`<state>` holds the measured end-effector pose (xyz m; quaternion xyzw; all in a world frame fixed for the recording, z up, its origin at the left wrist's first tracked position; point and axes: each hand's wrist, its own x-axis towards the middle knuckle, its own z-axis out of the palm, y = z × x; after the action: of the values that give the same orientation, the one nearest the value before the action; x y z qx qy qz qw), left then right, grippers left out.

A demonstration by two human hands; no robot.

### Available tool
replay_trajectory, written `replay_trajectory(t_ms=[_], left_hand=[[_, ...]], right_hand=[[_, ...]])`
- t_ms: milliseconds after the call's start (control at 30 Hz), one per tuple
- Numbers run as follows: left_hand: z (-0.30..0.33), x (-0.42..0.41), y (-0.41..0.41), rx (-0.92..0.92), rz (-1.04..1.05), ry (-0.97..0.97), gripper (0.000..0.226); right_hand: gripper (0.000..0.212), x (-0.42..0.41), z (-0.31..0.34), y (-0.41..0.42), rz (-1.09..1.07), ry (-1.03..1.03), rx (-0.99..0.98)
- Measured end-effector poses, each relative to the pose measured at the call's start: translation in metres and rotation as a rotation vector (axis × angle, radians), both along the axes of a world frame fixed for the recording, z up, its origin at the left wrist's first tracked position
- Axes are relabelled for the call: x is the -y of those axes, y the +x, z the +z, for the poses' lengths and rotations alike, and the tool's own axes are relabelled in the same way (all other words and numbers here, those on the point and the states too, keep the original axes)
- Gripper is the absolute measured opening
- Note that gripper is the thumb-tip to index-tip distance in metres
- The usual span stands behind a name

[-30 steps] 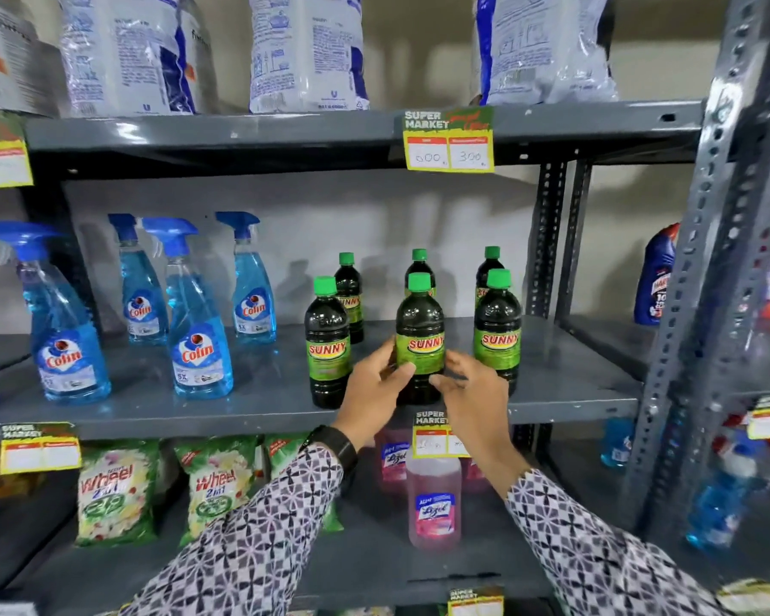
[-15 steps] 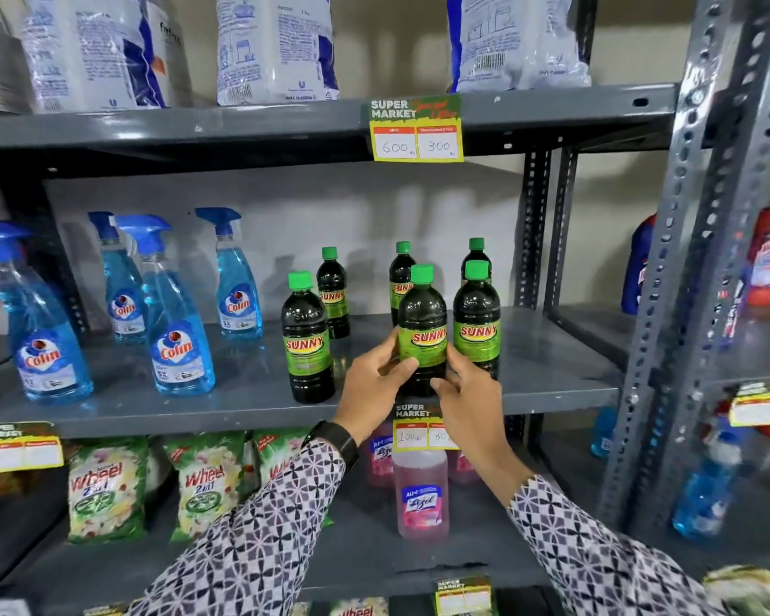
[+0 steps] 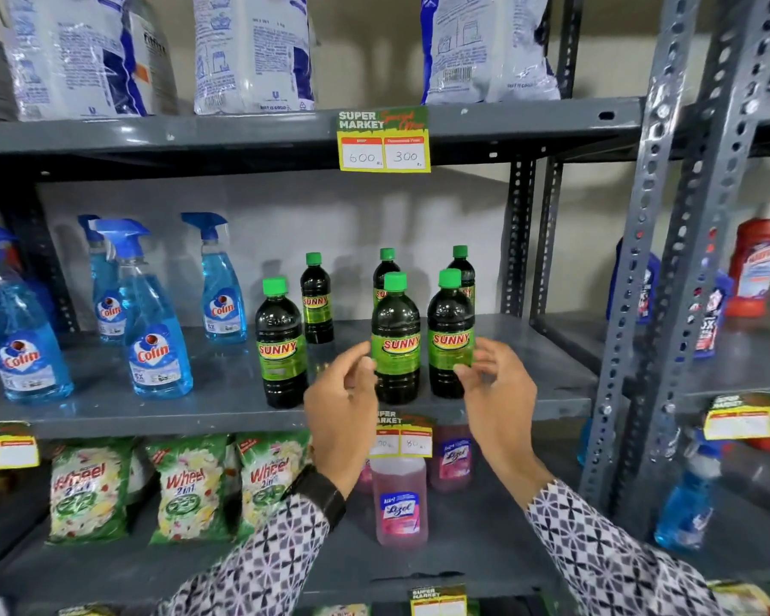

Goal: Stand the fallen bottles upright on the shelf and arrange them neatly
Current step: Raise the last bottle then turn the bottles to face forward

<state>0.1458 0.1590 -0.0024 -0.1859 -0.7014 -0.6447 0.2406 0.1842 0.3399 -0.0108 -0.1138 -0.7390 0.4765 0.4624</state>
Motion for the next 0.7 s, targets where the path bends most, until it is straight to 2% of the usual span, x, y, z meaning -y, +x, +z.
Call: replay_trajectory(t_ms=[100, 167, 267, 400, 500, 600, 700], left_hand=[[0.005, -0.031, 0.023, 0.047, -0.16, -0.161, 0.035], [0.006, -0.054, 0.026, 0.137, -0.218, -0.289, 0.046], [0.006, -0.077, 0.029, 0.241, -0.229, -0.336, 0.056], [0.011, -0.096, 0.016, 0.262, -0.206, -0.299, 0.056], [0.022, -0.112, 0.005, 0.293, -0.36, -0.216, 0.056], [0.029, -0.119, 0.003, 0.298, -0.513, -0.229, 0.055], [0.024, -0.125, -0.008, 0.281, -0.528, -0.232, 0.06]], right_hand=[[0.077, -0.023, 0.006, -0.008, 0.177, -0.004, 0.126], [0.087, -0.035, 0.007, -0.018, 0.276, 0.008, 0.21], [0.084, -0.051, 0.002, -0.032, 0.291, 0.066, 0.254], [0.078, -0.065, 0.007, -0.03, 0.307, 0.061, 0.24], [0.078, -0.085, 0.011, -0.023, 0.304, 0.04, 0.245], [0.082, -0.105, 0.012, -0.019, 0.29, 0.037, 0.259], [0.085, -0.122, 0.01, -0.016, 0.304, 0.03, 0.266]])
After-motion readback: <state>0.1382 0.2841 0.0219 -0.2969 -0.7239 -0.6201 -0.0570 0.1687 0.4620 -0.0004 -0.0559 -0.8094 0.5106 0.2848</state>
